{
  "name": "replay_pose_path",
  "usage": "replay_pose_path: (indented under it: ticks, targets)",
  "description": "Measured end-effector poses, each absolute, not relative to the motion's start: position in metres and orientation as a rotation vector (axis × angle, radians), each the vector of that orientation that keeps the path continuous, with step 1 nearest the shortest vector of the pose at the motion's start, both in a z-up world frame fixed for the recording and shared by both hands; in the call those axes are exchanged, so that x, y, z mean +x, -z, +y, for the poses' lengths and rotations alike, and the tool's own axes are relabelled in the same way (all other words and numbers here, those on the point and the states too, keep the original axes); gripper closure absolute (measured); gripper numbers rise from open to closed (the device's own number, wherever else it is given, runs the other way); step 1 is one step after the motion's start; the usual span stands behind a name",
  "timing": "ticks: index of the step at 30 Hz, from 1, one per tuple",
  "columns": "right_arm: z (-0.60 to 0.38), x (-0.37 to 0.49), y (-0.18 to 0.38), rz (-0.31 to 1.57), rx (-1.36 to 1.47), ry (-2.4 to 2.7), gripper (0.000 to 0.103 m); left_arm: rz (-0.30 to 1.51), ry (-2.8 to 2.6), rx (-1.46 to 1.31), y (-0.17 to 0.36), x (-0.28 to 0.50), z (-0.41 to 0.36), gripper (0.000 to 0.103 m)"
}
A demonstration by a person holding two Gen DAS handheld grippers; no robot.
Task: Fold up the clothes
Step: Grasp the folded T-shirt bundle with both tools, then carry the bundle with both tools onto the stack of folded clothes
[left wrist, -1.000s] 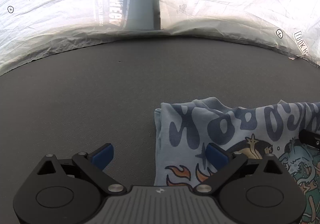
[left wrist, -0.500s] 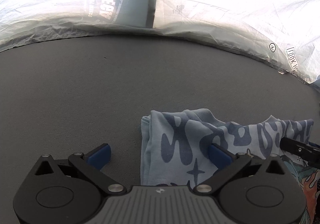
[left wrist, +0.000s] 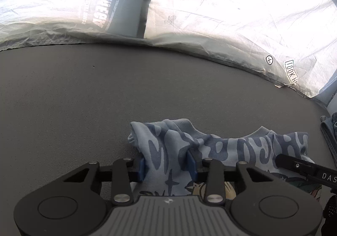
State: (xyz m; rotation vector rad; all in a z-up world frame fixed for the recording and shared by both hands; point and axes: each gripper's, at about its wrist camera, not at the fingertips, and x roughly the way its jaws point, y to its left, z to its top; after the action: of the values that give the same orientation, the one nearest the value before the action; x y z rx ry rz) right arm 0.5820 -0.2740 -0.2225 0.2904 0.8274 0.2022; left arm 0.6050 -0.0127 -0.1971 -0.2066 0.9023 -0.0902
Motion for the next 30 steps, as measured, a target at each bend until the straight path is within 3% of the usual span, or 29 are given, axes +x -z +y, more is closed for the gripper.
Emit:
replay_pose_path:
  ticks: [3,16,30]
  targets:
    - [-0.268,0.562,0.200,0.762,0.249,-0.212,0.084,0.863,0.098,-0.244,0.183,0.586,-0.008,0.088]
    - [-0.268,0.421,0.086,0.489,0.232,-0.158,0.087,0.599,0.203,-0.317,0.079,0.470,-0.011,0.089]
    - [-0.342,0.298,-0.010,0.280,0.129,0.175,0.087,0.453,0.602,-0.308,-0.001,0.403,-0.125,0.089]
